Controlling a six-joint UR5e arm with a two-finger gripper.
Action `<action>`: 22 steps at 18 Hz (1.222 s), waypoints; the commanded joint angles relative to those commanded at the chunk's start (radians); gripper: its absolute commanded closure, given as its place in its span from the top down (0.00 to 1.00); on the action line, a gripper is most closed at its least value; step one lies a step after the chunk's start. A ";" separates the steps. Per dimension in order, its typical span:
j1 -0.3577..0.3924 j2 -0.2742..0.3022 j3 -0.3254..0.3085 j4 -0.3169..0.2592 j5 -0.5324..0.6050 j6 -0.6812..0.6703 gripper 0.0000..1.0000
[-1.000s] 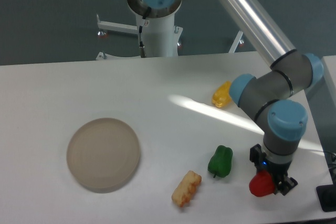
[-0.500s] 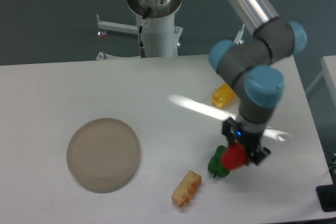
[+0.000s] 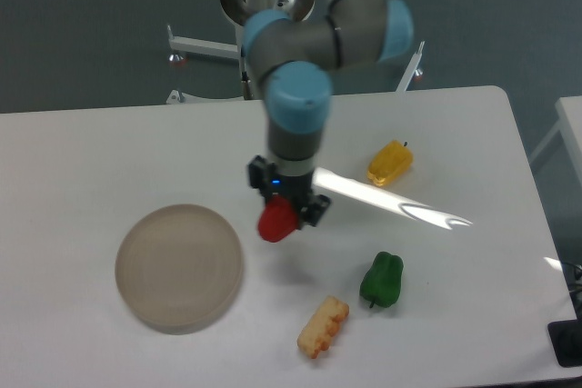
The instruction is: Place the red pepper on the plate
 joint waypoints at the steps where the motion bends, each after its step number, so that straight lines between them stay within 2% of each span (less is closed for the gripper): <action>1: -0.032 -0.017 0.000 0.021 0.002 -0.040 0.56; 3: -0.078 -0.043 -0.002 0.040 0.006 -0.108 0.56; 7: -0.117 -0.084 0.014 0.042 0.005 -0.203 0.58; 9: -0.128 -0.104 0.017 0.072 0.002 -0.255 0.59; 14: -0.137 -0.135 0.023 0.083 0.000 -0.310 0.61; 22: -0.141 -0.160 0.025 0.085 0.000 -0.312 0.61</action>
